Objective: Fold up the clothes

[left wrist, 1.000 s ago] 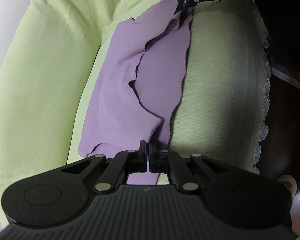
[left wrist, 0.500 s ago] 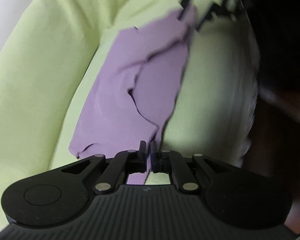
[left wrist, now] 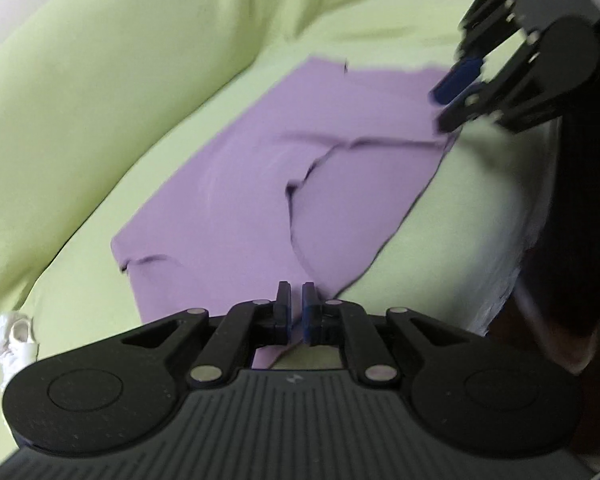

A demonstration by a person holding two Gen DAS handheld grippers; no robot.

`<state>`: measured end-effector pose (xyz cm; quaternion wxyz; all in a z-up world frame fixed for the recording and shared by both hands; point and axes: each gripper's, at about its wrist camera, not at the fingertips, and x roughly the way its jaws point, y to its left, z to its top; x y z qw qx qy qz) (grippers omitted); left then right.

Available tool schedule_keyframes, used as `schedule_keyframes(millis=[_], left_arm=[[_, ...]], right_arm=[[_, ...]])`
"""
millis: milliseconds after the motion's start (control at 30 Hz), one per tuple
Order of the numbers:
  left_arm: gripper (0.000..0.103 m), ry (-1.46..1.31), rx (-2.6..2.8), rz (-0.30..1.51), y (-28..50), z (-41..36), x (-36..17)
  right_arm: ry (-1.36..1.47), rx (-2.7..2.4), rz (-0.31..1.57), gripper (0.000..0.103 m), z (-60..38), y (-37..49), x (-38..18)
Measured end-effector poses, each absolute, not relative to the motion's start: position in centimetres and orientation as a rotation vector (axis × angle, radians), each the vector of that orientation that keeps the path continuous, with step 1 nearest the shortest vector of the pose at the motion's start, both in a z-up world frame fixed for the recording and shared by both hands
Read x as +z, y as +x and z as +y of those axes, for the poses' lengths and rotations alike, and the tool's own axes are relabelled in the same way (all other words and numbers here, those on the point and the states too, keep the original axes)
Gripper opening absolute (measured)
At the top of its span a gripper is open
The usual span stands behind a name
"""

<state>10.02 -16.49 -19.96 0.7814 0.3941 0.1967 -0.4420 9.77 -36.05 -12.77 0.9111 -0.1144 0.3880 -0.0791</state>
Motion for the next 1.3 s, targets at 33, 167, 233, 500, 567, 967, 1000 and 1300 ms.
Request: schedule_keyframes(millis=[33, 167, 233, 500, 567, 967, 1000, 1300], left_arm=[[0.007, 0.849, -0.959, 0.421, 9.9, -16.3, -19.9], [0.007, 0.83, -0.979, 0.397, 9.6, -15.6, -19.3], [0.007, 0.747, -1.0, 0.359, 12.3, -15.0, -17.0], [0.007, 0.889, -1.114, 0.385, 25.8, -20.8, -19.5], [0.001, 0.899, -1.174, 0.41, 26.9, -21.4, -20.1], [0.004, 1.068, -1.288, 0.614, 34.4, -23.3, -10.2], [0.004, 1.11, -1.313, 0.591, 35.0, -23.1, -9.9], [0.015, 1.611, -1.726, -0.144, 36.4, -16.2, -15.8]], right_arm=[[-0.218, -0.163, 0.802, 0.021, -35.7, 9.9, -13.4], [-0.216, -0.168, 0.893, 0.019, -34.5, 12.0, -14.7], [-0.104, -0.181, 0.809, 0.019, -35.0, 12.7, -13.1], [0.044, -0.106, 0.761, 0.019, -37.1, 22.5, -14.4], [0.021, -0.108, 0.76, 0.021, -36.8, 22.7, -14.8], [0.194, -0.319, 1.032, 0.022, -36.5, 26.9, -8.4], [0.238, -0.358, 1.039, 0.022, -35.9, 26.9, -7.7], [0.42, -0.761, 1.079, 0.037, -23.3, 27.5, -6.1]])
